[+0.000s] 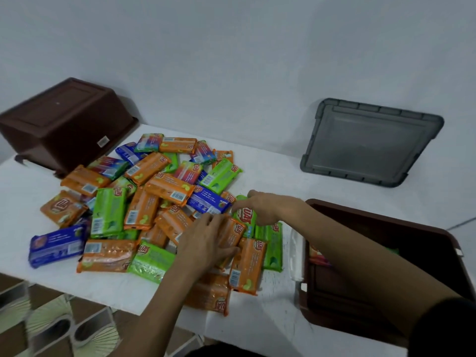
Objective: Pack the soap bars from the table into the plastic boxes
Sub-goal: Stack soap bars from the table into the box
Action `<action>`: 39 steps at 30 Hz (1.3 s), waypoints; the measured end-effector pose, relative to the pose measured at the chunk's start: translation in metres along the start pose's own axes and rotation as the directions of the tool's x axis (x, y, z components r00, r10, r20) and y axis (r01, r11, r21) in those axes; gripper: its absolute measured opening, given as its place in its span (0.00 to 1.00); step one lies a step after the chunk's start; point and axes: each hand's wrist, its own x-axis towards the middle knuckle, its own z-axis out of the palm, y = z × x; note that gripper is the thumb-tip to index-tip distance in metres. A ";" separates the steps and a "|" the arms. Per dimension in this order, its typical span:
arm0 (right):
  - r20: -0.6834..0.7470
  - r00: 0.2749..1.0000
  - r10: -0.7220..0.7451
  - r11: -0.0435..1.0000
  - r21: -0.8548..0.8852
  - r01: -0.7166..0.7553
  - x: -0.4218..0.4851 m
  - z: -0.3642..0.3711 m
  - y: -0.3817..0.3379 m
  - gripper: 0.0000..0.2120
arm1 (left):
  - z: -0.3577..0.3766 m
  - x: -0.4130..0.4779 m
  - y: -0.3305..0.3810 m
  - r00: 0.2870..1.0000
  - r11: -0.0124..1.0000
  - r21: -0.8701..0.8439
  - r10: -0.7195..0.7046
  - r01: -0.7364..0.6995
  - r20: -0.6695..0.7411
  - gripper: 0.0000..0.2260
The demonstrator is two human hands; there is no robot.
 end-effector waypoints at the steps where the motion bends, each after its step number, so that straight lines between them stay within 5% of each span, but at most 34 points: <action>1: 0.013 1.000 -0.002 1.000 -0.017 0.003 0.002 0.000 0.000 0.34 | 0.001 0.001 -0.001 1.000 1.000 0.003 -0.002 0.002 0.006 0.38; 10: 0.090 0.996 0.004 0.988 -0.156 0.011 0.016 -0.005 0.000 0.35 | 0.005 0.005 -0.002 1.000 1.000 0.010 0.001 -0.001 0.016 0.37; 18: -0.008 1.000 -0.028 0.927 -0.374 0.023 0.028 -0.005 -0.003 0.42 | 0.000 0.004 -0.011 1.000 0.987 -0.158 0.009 -0.007 0.014 0.36; 23: -0.035 0.995 -0.097 0.931 -0.358 0.078 0.015 -0.006 0.007 0.22 | -0.009 0.001 -0.015 1.000 0.939 -0.344 0.028 -0.026 0.002 0.37; 25: -0.080 0.990 -0.120 0.950 -0.298 0.091 0.010 -0.006 0.015 0.14 | -0.013 0.000 -0.016 0.999 0.922 -0.385 0.039 -0.032 0.010 0.37; 32: -0.362 0.929 -0.081 0.950 0.253 0.181 -0.031 -0.029 0.031 0.17 | -0.027 -0.002 -0.009 0.995 0.863 -0.495 0.094 -0.101 -0.039 0.40; 36: -0.497 0.868 -0.015 0.771 0.547 0.326 -0.066 -0.036 0.038 0.30 | -0.038 -0.002 -0.001 0.990 0.798 -0.586 0.099 -0.141 -0.103 0.36; 39: -0.541 0.839 0.060 0.555 0.717 0.422 -0.094 -0.031 0.046 0.28 | -0.047 -0.002 0.009 0.977 0.745 -0.636 0.103 -0.201 -0.188 0.29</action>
